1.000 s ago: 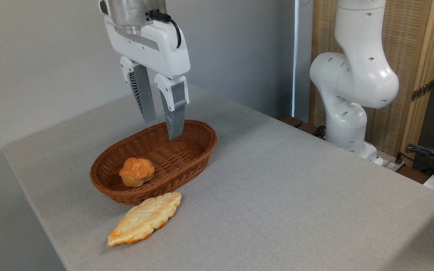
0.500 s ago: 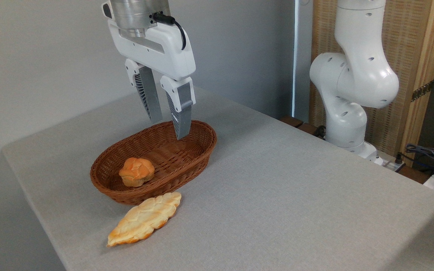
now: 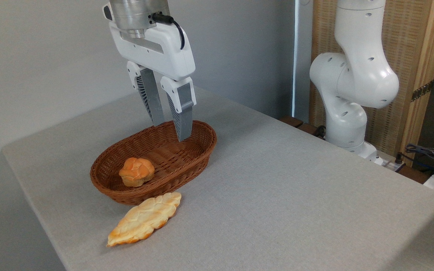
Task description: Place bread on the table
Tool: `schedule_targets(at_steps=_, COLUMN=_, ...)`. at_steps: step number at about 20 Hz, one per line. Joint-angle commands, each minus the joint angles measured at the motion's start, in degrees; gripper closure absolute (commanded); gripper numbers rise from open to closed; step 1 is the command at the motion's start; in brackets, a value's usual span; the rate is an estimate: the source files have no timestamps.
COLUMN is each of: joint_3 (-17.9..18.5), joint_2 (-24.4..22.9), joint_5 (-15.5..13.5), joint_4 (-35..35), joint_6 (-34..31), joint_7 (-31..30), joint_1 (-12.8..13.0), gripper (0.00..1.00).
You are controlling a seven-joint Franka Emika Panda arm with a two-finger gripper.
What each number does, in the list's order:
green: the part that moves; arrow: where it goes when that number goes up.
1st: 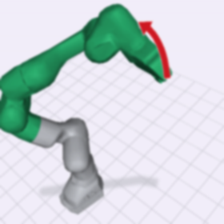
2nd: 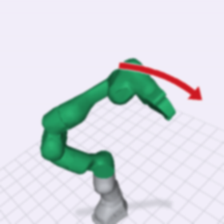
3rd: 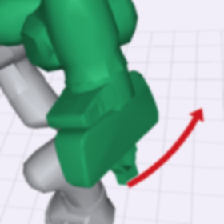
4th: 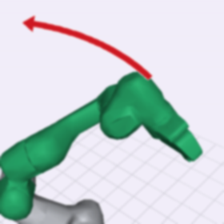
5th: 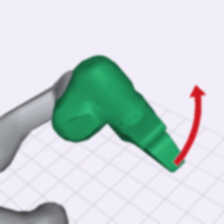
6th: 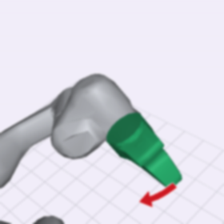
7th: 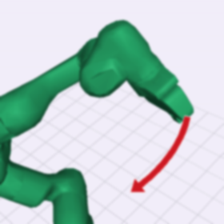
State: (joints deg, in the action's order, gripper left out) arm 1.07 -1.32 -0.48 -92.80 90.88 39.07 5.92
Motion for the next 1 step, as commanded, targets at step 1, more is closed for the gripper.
schedule_targets(at_steps=1, joint_3=0.2, joint_2=0.4, joint_5=0.2, joint_4=1.3, joint_6=-1.8, joint_7=0.9, joint_1=0.1, gripper=0.0)
